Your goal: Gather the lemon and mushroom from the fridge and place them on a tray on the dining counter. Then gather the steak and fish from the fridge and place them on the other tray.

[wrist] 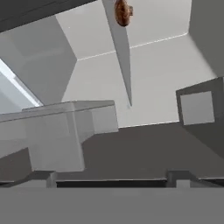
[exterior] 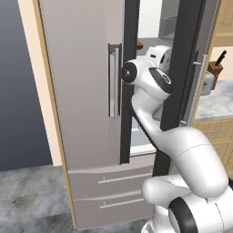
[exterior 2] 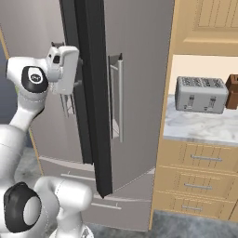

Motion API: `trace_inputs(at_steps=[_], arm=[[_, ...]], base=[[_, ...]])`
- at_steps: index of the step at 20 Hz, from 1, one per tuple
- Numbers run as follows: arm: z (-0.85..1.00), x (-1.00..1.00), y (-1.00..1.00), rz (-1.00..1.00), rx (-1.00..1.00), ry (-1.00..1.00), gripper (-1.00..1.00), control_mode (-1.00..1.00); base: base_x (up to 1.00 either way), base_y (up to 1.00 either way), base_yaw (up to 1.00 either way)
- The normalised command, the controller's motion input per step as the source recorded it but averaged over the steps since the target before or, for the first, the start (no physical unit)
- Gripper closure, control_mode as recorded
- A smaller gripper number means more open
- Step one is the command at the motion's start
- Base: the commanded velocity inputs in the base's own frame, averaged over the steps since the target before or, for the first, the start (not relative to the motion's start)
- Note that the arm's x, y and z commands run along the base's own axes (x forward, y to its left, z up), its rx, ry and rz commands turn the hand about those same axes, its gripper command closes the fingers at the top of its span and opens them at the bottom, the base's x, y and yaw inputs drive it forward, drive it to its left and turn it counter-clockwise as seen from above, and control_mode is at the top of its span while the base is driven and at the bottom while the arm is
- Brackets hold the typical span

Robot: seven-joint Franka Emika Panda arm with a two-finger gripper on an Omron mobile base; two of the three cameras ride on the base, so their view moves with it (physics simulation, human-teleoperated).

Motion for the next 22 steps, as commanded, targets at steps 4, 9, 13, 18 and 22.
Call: trace_inputs(at_steps=[4, 9, 13, 18, 22], arm=[[0.0, -0.15, -0.63, -0.06, 0.0, 0.06, -1.0, -1.0], [0.0, -0.2, -0.72, -0.06, 0.0, 0.05, -1.0, -1.0], [0.0, -0.32, -0.72, -0.08, 0.0, 0.01, -1.0, -1.0], [0.03, -0.23, -0.83, -0.1, 0.0, 0.03, -1.0, -1.0], [0.09, 0.0, -0.92, -0.11, 0.0, 0.09, -1.0, -1.0]], base=[[0.0, 0.0, 0.0], [0.0, 0.0, 0.0], [0.0, 0.0, 0.0], [0.0, 0.0, 0.0], [0.0, 0.0, 0.0]])
